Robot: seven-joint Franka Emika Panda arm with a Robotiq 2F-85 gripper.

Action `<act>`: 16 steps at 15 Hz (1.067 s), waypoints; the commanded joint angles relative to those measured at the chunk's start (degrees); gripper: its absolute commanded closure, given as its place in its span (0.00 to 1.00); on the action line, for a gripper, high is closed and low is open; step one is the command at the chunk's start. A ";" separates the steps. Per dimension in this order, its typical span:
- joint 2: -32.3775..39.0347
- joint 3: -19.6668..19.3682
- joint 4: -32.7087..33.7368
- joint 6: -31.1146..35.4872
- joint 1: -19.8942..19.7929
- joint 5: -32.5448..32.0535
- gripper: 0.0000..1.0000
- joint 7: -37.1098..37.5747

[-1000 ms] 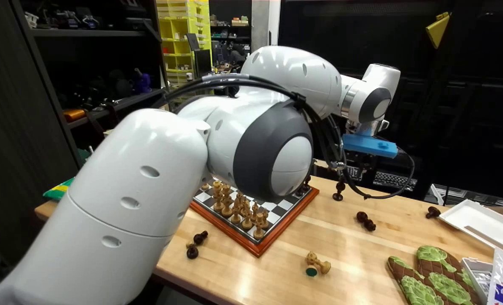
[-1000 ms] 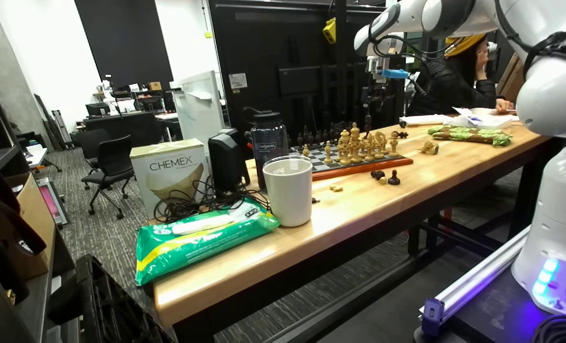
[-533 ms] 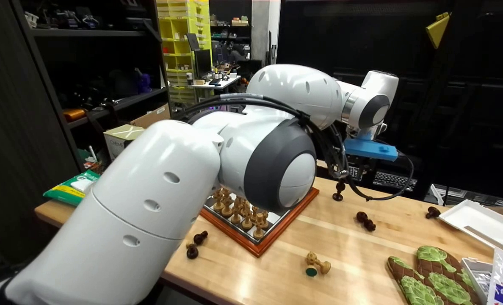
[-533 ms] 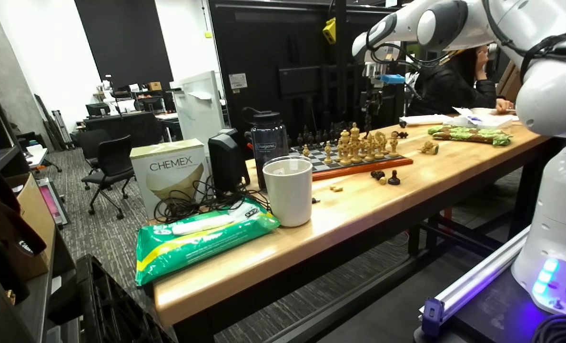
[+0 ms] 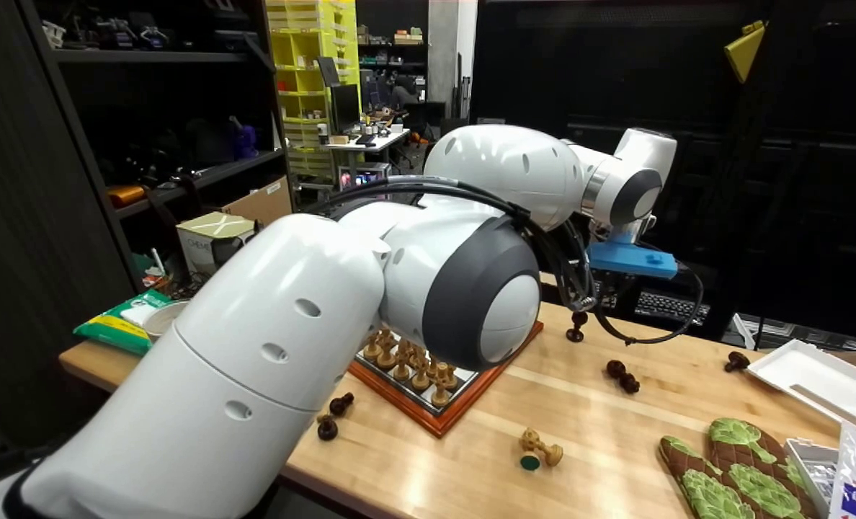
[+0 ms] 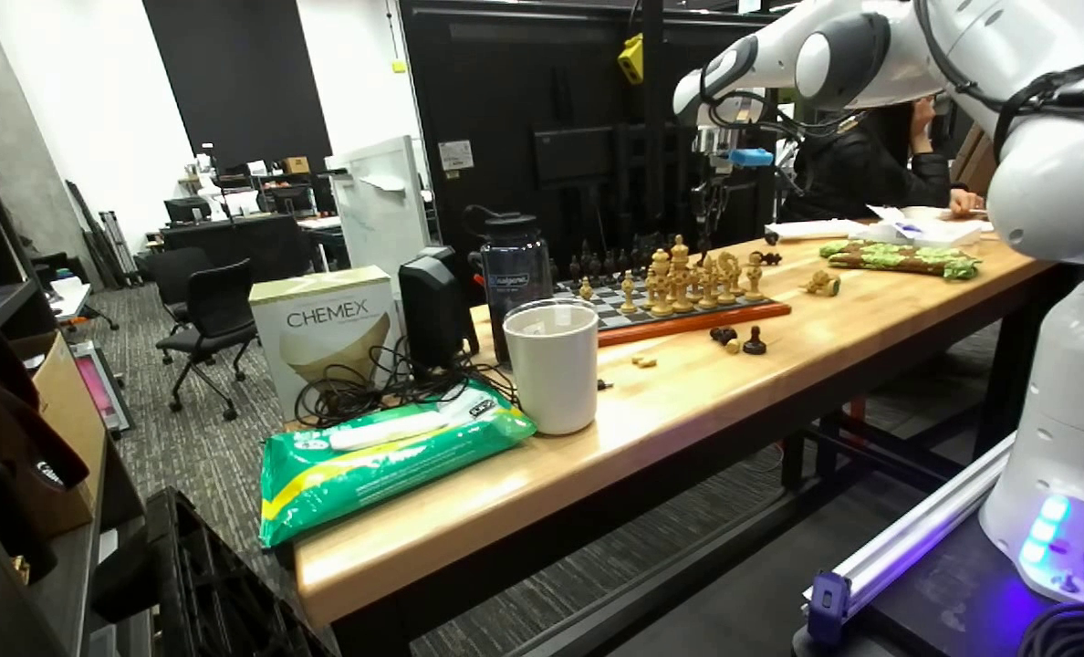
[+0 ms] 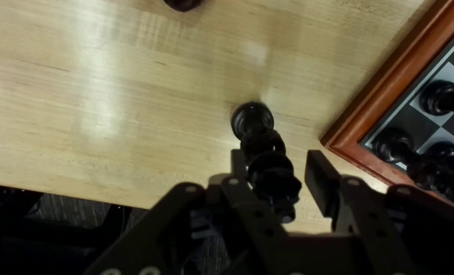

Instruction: Pick up one black piece from the table and put it on the chess board

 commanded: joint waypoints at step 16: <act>-6.93 -0.14 4.12 -4.37 7.24 -7.65 0.92 -6.58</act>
